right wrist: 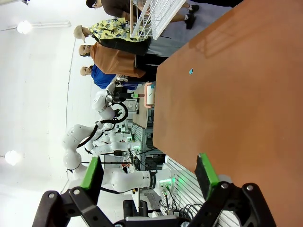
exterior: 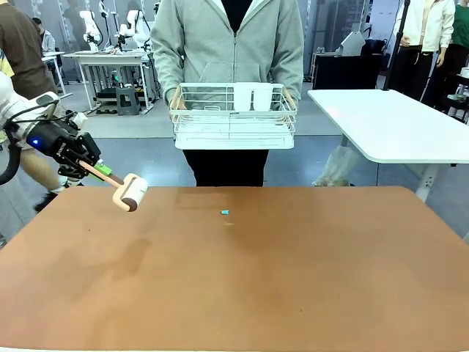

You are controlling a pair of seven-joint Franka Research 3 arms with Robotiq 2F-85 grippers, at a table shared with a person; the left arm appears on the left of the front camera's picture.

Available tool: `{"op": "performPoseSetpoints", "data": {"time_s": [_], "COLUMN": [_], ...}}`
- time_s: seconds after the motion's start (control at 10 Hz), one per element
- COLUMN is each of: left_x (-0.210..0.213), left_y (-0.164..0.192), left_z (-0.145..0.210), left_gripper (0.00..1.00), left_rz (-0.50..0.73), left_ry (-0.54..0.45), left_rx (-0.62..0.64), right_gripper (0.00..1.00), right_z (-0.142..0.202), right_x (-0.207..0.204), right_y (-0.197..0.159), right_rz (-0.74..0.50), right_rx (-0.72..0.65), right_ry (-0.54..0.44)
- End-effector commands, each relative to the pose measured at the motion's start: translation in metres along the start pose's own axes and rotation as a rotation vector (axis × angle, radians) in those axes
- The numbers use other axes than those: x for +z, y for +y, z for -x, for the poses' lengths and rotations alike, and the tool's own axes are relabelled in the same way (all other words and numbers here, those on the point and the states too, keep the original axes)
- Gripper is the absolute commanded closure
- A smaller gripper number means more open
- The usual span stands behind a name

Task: Clean the table.
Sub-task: Clean the table with the Lint Roller when the human lifts the Dish drying rack.

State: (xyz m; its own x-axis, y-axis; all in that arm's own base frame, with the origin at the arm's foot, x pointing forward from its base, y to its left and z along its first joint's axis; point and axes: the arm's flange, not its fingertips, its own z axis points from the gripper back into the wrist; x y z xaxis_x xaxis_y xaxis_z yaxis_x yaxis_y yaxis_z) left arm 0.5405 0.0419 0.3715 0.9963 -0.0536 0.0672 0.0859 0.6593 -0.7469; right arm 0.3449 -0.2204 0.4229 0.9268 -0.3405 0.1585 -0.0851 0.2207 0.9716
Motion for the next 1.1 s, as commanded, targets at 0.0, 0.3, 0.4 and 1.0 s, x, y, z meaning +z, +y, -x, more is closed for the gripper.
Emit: {"op": "performPoseSetpoints", "data": {"time_s": [0.0, 0.3, 0.4, 1.0], "left_x": [-0.013, -0.037, -0.04, -0.053], "left_y": [0.001, 0.008, 0.011, 0.035], "left_z": [-0.025, -0.054, -0.06, -0.091], "left_gripper": [0.79, 0.79, 0.79, 0.79], "left_rz": [-0.015, -0.049, -0.05, -0.063], "left_ry": [-0.007, -0.045, -0.051, -0.059], "left_rx": [-0.024, -0.036, -0.033, 0.029], "right_gripper": [0.0, 0.0, 0.0, 0.0], "right_z": [0.001, 0.001, 0.001, 0.001], "right_x": [-0.001, -0.001, -0.001, -0.001], "right_y": [0.002, 0.002, 0.002, 0.002], "right_rz": [-0.012, -0.012, -0.012, -0.012], "right_rx": [0.015, 0.015, 0.015, 0.015], "right_ry": [-0.006, -0.006, -0.006, -0.006]}}
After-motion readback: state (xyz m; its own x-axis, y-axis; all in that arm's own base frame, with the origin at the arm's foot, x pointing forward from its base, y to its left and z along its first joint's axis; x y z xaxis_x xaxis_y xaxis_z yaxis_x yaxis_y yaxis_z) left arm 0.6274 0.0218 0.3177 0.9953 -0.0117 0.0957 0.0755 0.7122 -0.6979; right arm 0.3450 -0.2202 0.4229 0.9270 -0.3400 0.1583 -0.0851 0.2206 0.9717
